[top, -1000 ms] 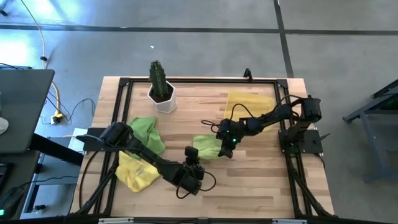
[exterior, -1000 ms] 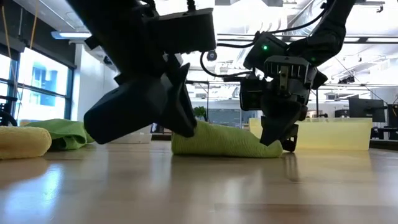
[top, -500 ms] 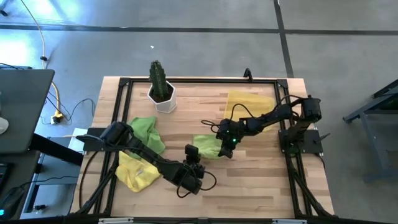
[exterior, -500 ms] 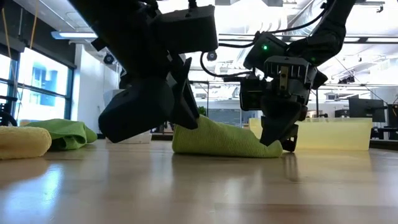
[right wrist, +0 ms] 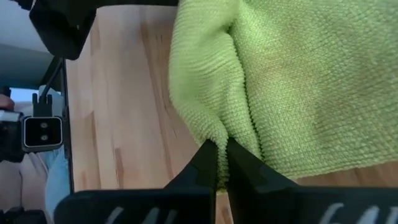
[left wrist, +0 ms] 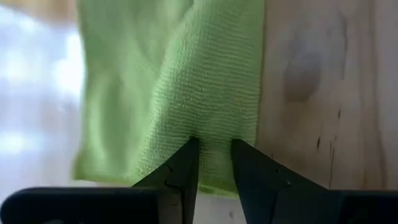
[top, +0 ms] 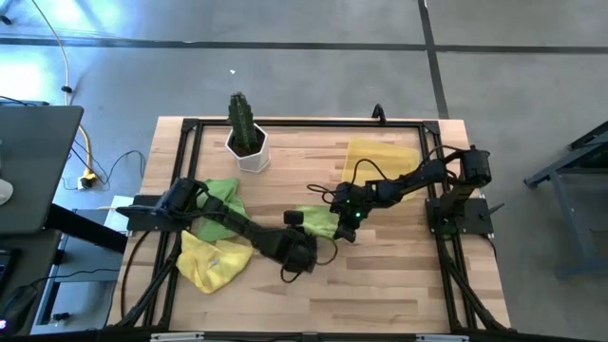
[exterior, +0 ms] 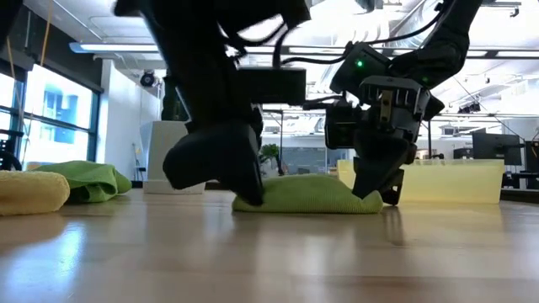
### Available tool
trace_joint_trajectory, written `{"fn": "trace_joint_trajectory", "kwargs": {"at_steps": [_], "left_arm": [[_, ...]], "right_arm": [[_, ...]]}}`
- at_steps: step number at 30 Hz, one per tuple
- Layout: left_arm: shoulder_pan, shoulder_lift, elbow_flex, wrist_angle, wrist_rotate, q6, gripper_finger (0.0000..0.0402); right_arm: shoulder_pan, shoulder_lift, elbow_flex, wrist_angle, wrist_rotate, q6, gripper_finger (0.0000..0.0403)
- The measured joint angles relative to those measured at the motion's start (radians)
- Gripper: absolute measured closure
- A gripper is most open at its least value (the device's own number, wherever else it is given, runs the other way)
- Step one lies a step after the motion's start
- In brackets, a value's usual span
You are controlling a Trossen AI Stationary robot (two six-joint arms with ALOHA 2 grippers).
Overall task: Roll microfiber towels into tight, uniform cylinder then place into a basket
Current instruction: Roll the light green microfiber cloth
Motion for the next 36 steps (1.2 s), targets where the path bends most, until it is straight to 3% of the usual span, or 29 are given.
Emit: {"fn": "trace_joint_trajectory", "kwargs": {"at_steps": [9,14,27,32,36], "left_arm": [[0.064,-0.01,0.005,-0.012,0.219,-0.066,0.0314],[0.045,-0.02,0.001,-0.01,0.174,-0.072,0.0314],[-0.006,-0.138,0.0,-0.009,0.075,-0.054,0.0314],[0.03,-0.114,0.0,-0.012,0.191,0.022,0.0301],[0.059,-0.102,-0.001,-0.02,0.185,0.05,0.0271]], "right_arm": [[0.0,-0.001,-0.001,0.009,-0.015,-0.108,0.0344],[0.001,-0.004,-0.001,0.004,0.002,-0.118,0.0317],[0.003,-0.002,0.001,-0.013,0.035,-0.15,0.0396],[0.008,-0.002,0.001,-0.013,0.034,-0.16,0.0399],[0.022,-0.002,0.001,-0.013,0.041,-0.167,0.0399]]}}
